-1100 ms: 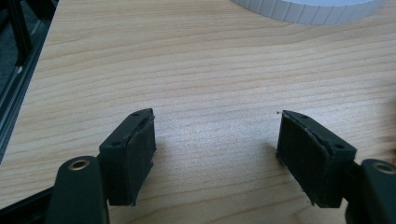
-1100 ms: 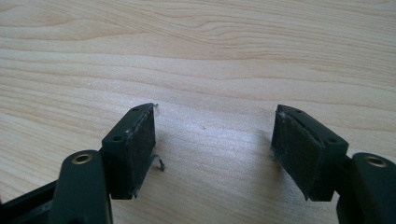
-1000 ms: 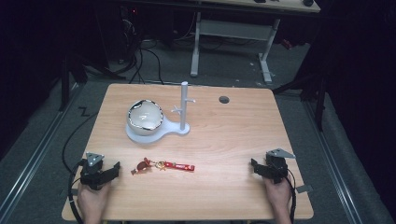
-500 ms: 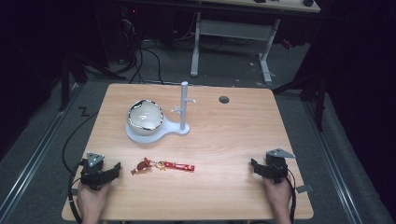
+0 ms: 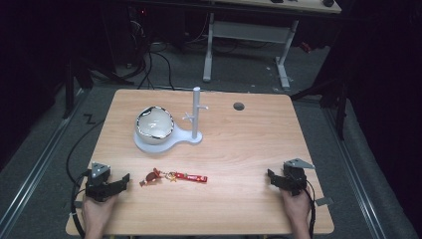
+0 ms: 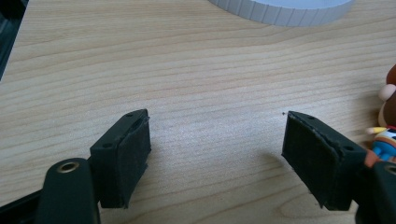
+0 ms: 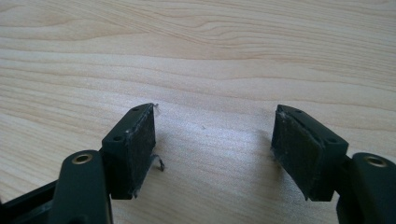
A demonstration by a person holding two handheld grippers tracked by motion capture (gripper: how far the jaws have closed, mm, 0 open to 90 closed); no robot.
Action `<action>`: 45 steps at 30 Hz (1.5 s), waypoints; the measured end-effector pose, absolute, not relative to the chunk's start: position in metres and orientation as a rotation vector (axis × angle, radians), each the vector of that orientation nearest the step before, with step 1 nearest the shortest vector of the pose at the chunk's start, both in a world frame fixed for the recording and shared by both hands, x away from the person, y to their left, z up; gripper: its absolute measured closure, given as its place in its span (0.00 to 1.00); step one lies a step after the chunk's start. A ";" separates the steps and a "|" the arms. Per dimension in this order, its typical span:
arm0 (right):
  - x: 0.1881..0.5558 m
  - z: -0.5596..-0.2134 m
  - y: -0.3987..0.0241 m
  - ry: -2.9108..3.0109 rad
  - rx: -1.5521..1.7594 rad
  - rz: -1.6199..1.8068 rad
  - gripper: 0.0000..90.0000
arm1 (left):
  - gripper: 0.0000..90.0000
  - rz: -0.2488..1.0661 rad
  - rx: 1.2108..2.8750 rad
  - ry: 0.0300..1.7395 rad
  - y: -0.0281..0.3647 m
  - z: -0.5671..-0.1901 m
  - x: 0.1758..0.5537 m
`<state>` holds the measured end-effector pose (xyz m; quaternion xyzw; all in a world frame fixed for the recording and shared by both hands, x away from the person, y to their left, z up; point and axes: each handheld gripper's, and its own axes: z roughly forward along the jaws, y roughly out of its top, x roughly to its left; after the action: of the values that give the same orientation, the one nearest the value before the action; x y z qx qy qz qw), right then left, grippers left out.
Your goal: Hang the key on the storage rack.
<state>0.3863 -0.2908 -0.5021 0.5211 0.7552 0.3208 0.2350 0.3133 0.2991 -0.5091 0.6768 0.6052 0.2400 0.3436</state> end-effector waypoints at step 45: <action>0.386 -0.502 -0.291 2.072 1.430 0.880 0.34 | 0.39 0.546 1.984 1.172 0.222 -0.490 0.304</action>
<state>0.3862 -0.2908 -0.5021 0.5210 0.7552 0.3209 0.2350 0.3045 0.2222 -0.4903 0.7760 0.4584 0.2137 0.3768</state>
